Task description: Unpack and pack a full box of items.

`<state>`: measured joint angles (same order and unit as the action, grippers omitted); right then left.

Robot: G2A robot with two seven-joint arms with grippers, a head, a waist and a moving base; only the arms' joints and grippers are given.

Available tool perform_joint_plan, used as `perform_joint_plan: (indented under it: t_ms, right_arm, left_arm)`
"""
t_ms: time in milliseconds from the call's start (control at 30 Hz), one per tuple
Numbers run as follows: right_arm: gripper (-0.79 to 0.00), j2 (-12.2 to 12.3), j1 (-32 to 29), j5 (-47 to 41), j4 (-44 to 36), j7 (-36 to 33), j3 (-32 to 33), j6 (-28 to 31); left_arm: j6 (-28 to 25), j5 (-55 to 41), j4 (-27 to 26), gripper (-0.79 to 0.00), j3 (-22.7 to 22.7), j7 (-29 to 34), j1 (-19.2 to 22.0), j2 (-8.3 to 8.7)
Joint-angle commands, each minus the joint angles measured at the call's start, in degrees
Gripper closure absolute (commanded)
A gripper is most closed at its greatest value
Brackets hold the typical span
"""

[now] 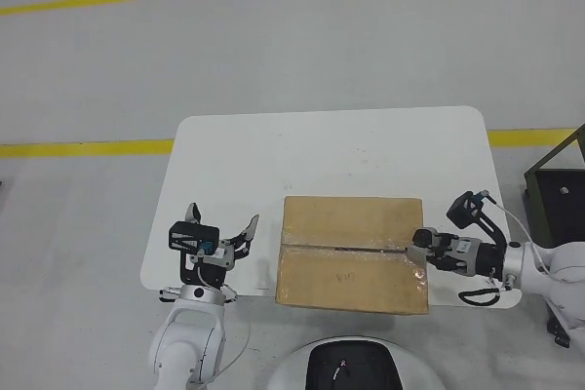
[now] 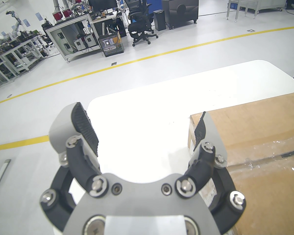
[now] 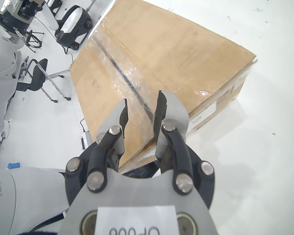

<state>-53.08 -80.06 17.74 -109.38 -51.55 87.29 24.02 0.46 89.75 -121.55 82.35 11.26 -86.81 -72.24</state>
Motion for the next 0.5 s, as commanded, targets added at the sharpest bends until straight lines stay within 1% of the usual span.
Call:
perform_joint_plan:
  t_ms: [0,33,67,100,133,467]
  right_arm:
    - [-0.179,0.00,0.24,0.14,0.10,0.22,-0.45,-0.04]
    - [-0.148,-0.01,0.40,0.04,0.08,0.41,-0.72,0.05]
    - [-0.095,-0.04,0.56,-0.32,0.09,0.67,-1.02,0.06]
    - [-0.025,-0.05,0.76,-0.40,0.07,0.78,-1.25,0.04]
    - [0.000,-0.05,0.95,-0.36,0.05,0.80,-1.53,-0.02]
    - [0.000,-0.13,2.45,-0.15,-0.09,3.28,-2.73,-0.88]
  left_arm:
    - [0.00,0.00,0.00,-0.785,0.00,0.00,0.00,0.00]
    - [0.00,0.00,0.00,-0.785,0.00,0.00,0.00,0.00]
    - [0.00,0.00,0.00,-0.785,0.00,0.00,0.00,0.00]
    - [0.00,0.00,0.00,-0.785,0.00,0.00,0.00,0.00]
    - [0.00,0.00,0.00,-0.785,0.00,0.00,0.00,0.00]
    - [0.00,0.00,0.00,-0.785,0.00,0.00,0.00,0.00]
